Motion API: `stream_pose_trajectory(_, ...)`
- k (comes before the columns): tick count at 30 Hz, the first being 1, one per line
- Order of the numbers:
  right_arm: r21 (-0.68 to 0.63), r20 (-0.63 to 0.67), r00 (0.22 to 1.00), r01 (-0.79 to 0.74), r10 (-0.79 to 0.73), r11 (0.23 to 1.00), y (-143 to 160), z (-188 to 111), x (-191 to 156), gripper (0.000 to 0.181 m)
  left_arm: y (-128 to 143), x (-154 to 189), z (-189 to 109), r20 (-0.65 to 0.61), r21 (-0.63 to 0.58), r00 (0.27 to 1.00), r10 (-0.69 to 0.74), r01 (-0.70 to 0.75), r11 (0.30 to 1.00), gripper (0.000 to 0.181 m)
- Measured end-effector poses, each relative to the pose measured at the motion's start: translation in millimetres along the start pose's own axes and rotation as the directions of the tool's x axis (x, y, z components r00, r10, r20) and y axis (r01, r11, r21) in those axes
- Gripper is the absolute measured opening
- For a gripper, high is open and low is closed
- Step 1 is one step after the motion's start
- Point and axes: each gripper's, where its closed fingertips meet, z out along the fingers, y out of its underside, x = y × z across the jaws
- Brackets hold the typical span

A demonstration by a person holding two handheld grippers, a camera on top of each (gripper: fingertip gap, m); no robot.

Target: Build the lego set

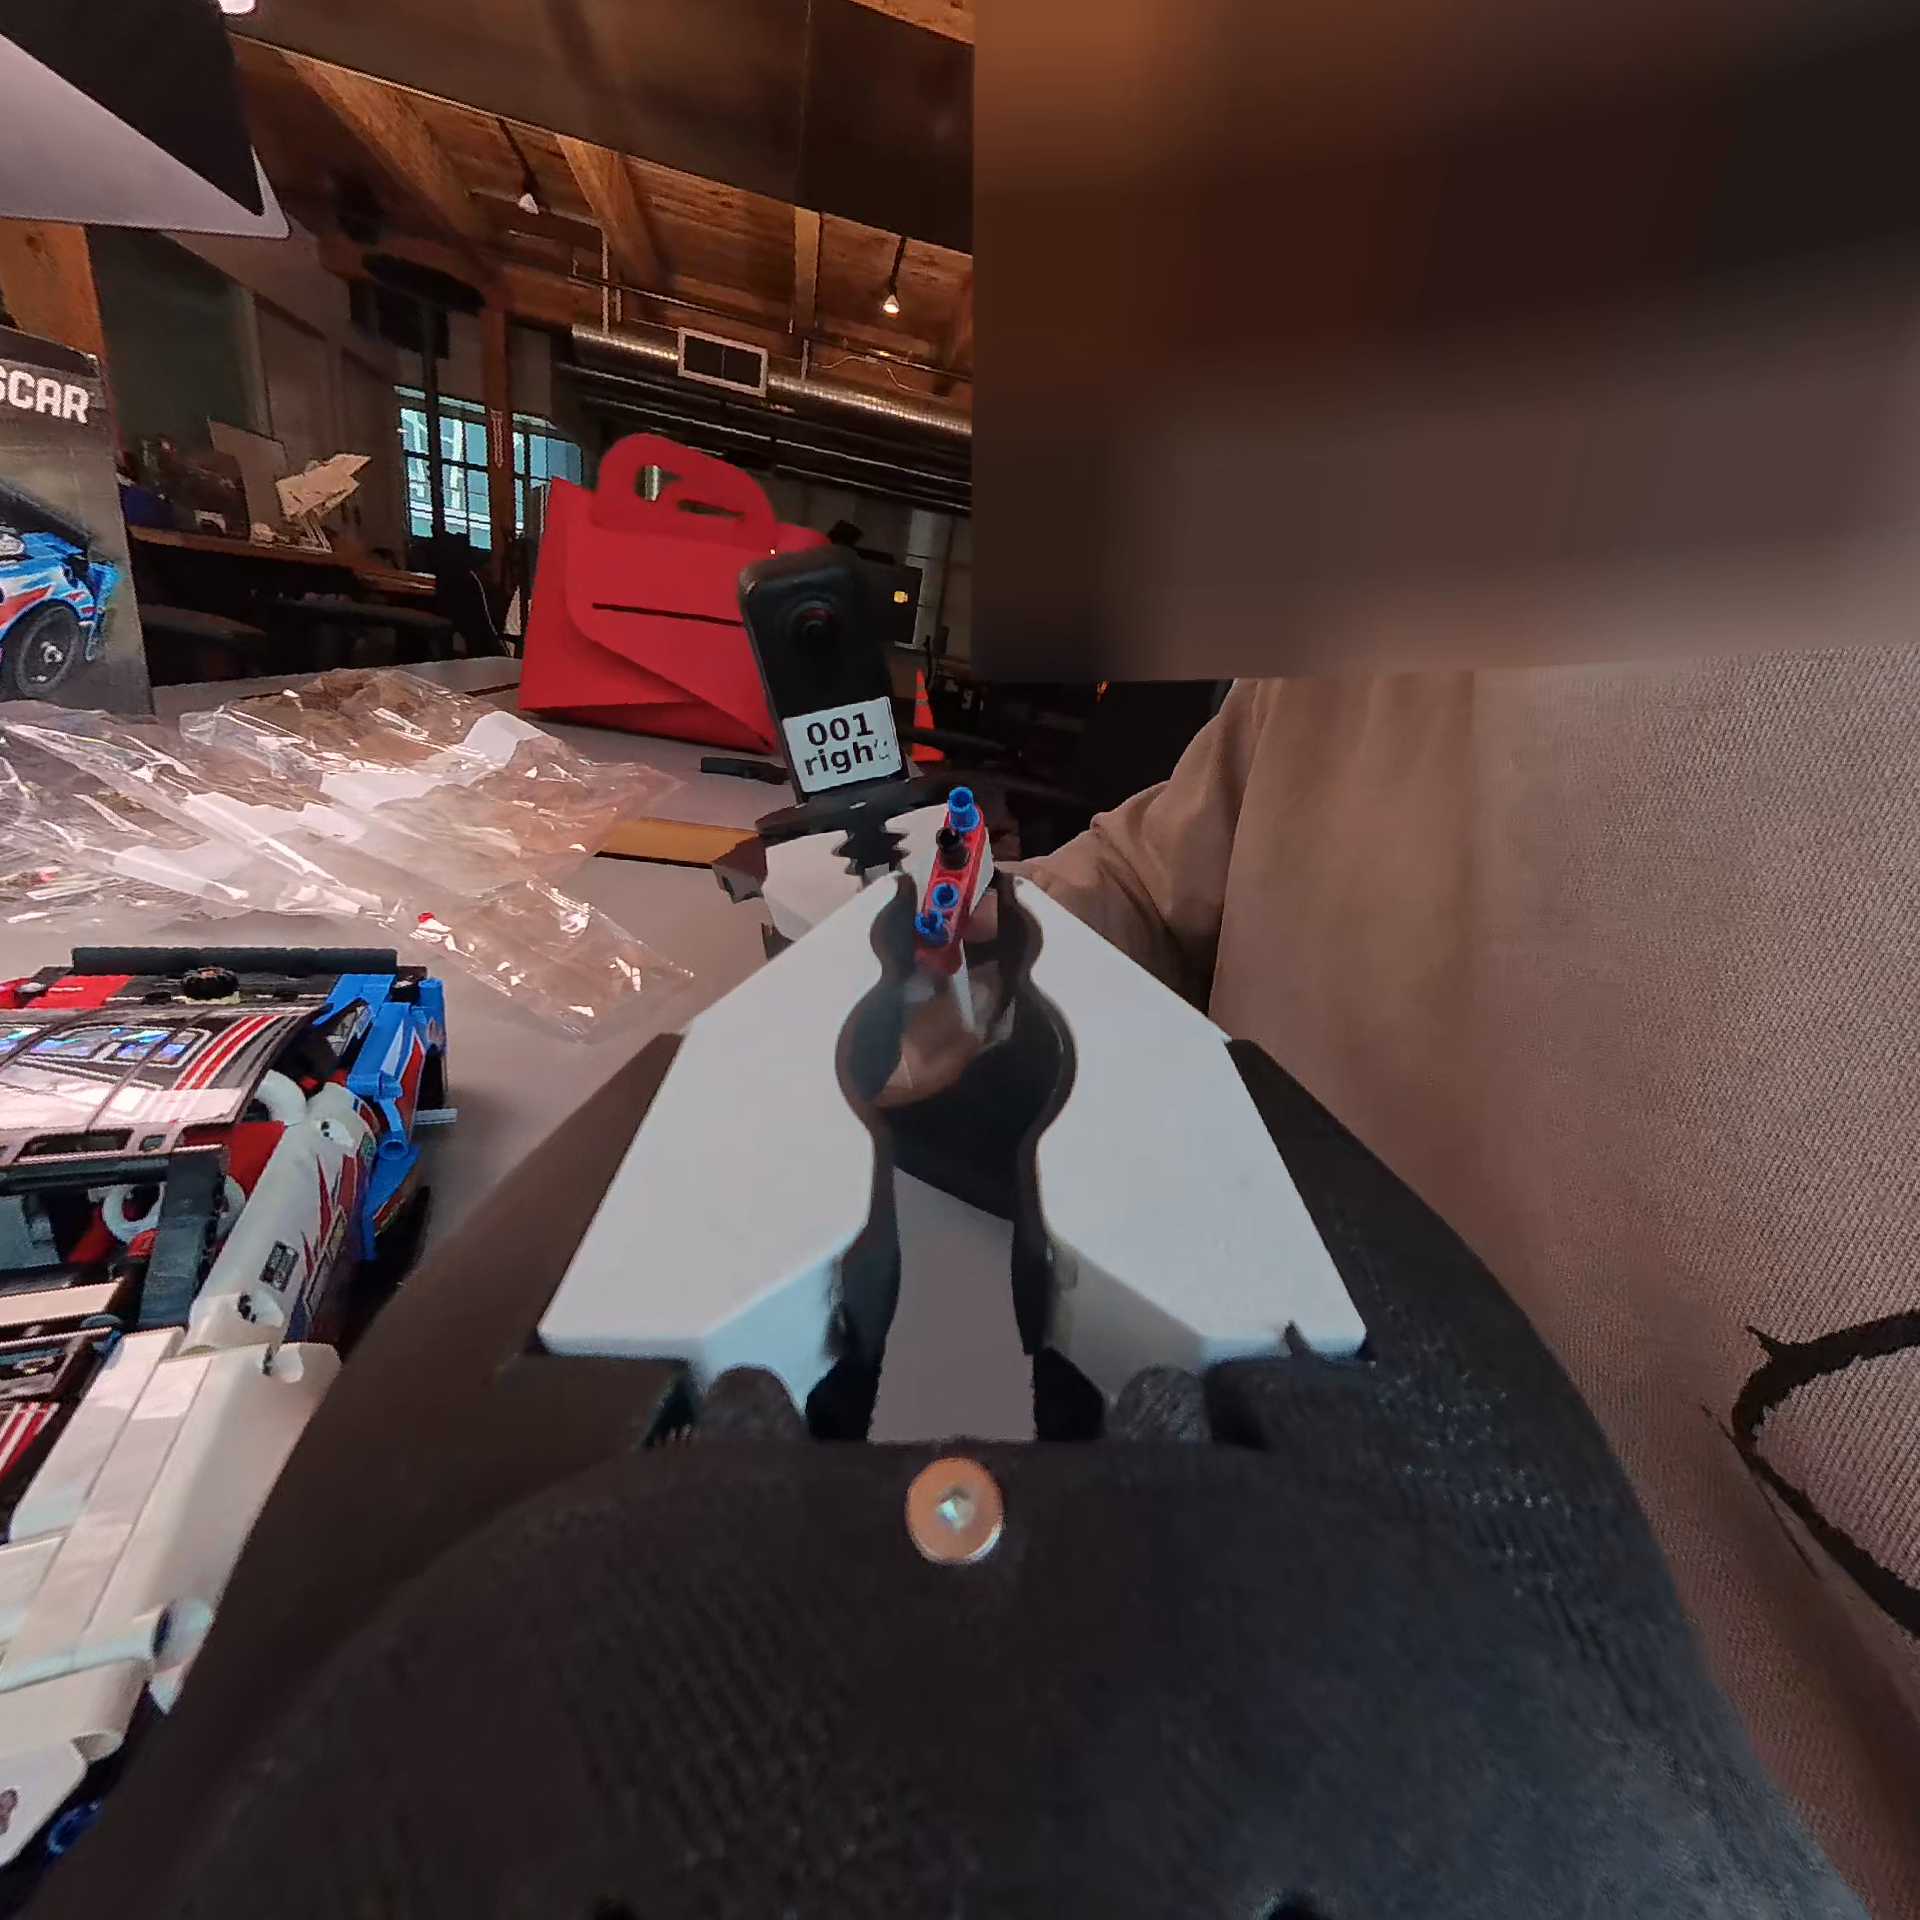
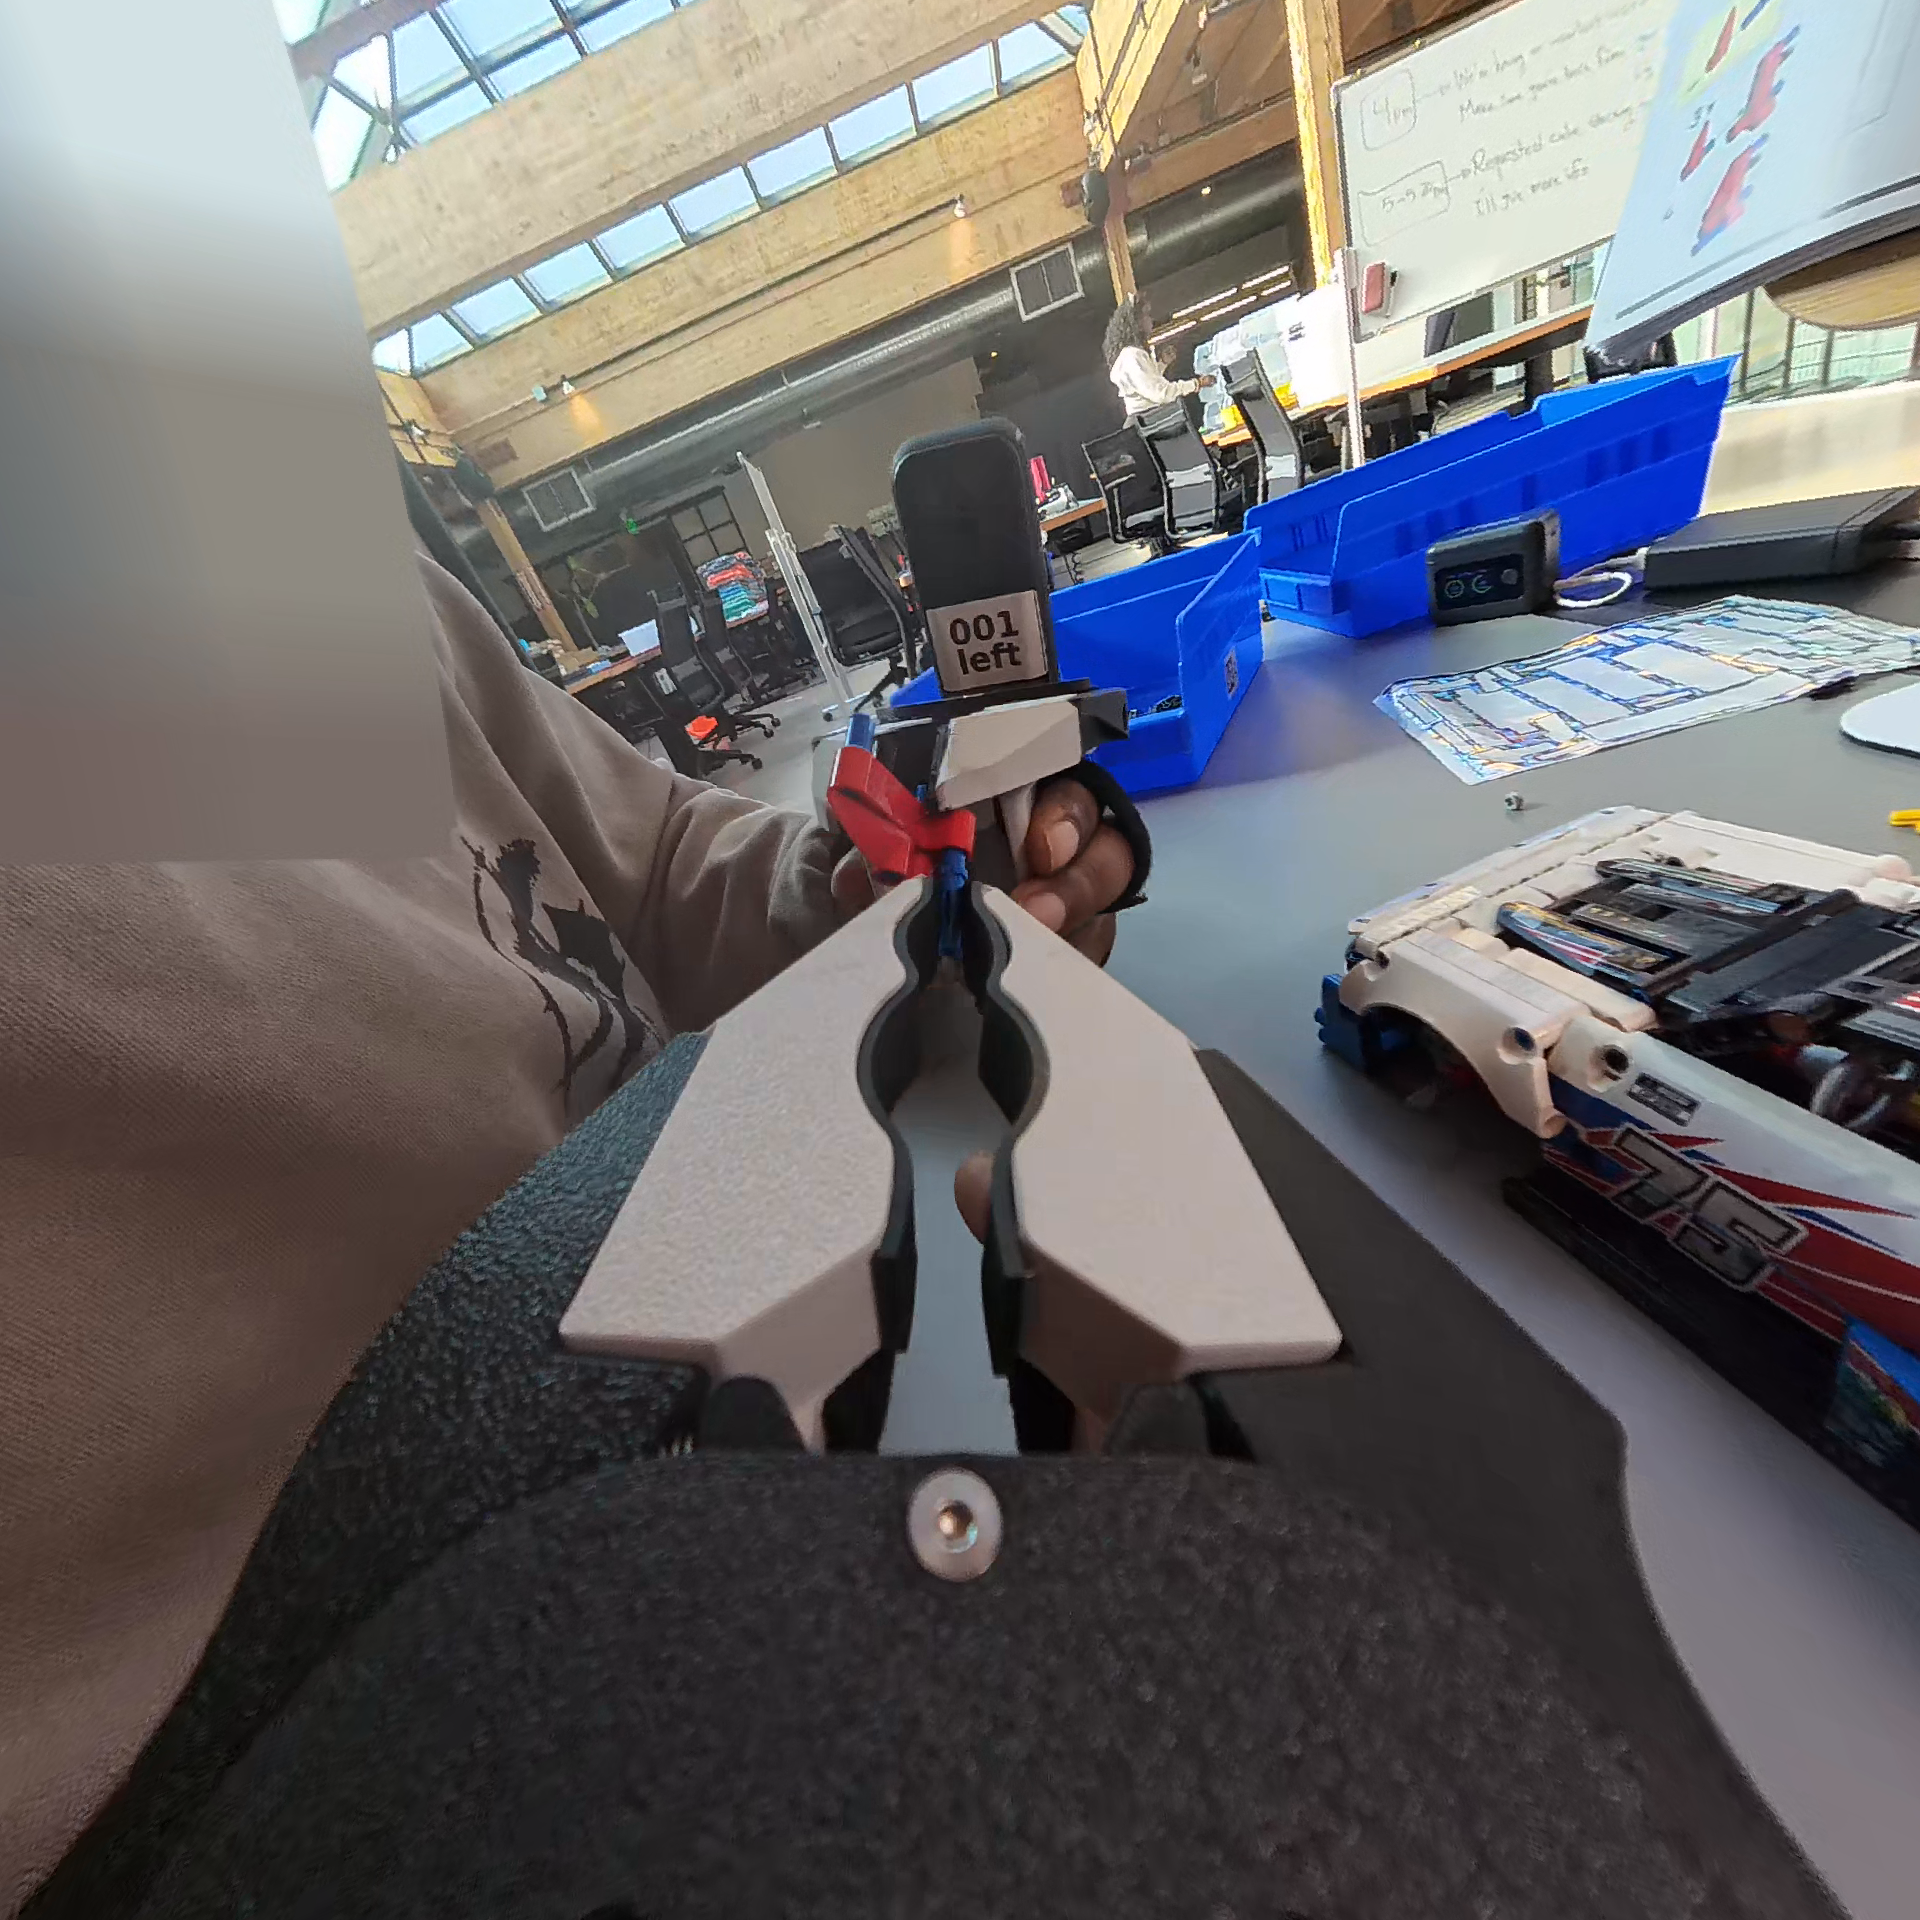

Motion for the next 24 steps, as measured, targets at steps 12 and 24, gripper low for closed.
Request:
stream_pose_trajectory(12,-0.107,-0.193,0.962,0.173,-0.191,0.979,11.0,-1.6,26.6,0.001,26.2,-33.8,-7.5,0.168,-0.06,0.956,-0.239,0.252,0.966,0.024)
stream_pose_trajectory(24,-0.139,-0.179,0.948,0.241,-0.264,0.96,14.7,0.1,19.3,0.001,35.4,-20.0,-8.9,0.117,-0.171,0.97,-0.214,0.232,0.958,0.004)
